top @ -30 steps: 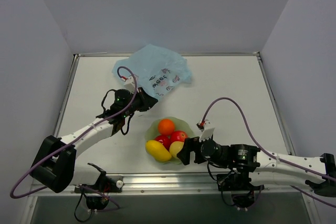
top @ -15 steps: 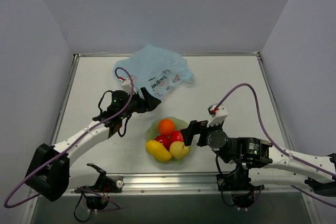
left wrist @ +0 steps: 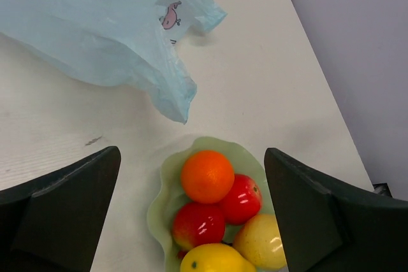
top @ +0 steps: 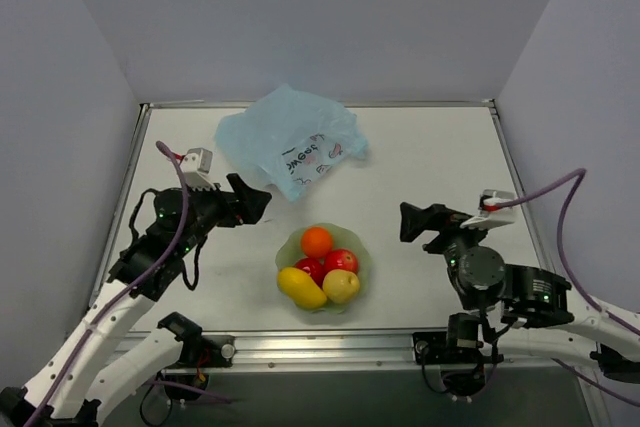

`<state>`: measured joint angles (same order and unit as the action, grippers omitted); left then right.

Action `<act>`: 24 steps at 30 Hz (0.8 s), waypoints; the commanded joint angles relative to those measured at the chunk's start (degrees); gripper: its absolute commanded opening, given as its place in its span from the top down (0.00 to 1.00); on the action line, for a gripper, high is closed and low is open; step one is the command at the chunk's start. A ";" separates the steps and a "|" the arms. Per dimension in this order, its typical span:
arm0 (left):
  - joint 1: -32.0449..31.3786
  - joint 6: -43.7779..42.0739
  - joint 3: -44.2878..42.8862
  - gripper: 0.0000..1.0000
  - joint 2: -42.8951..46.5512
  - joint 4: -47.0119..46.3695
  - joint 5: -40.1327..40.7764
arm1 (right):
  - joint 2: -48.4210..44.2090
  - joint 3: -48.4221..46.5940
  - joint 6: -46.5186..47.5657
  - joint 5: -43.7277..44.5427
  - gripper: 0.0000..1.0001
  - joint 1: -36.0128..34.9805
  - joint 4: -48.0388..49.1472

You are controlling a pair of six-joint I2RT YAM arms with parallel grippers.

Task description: Take the fake fruits out of the plastic bag

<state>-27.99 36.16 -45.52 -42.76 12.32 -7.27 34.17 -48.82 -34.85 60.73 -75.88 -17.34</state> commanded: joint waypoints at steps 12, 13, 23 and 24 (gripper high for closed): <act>-0.22 -12.34 -11.17 0.06 13.93 24.77 14.03 | -3.09 0.57 0.40 9.40 0.02 -0.59 0.64; -0.14 -13.13 -11.69 0.06 14.02 24.86 13.95 | -1.49 0.22 0.48 9.67 0.02 -0.59 0.56; -0.14 -13.93 -8.98 0.06 14.37 24.42 15.09 | 10.38 -1.19 0.31 13.19 0.00 -0.50 0.56; -0.14 -13.93 -8.98 0.06 14.46 24.68 15.26 | 10.56 -1.19 0.31 13.36 0.00 -0.50 0.56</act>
<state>-28.01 23.62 -54.41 -28.23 36.32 6.66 45.01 -48.42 -34.02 69.28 -75.92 -17.34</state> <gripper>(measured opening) 0.942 0.997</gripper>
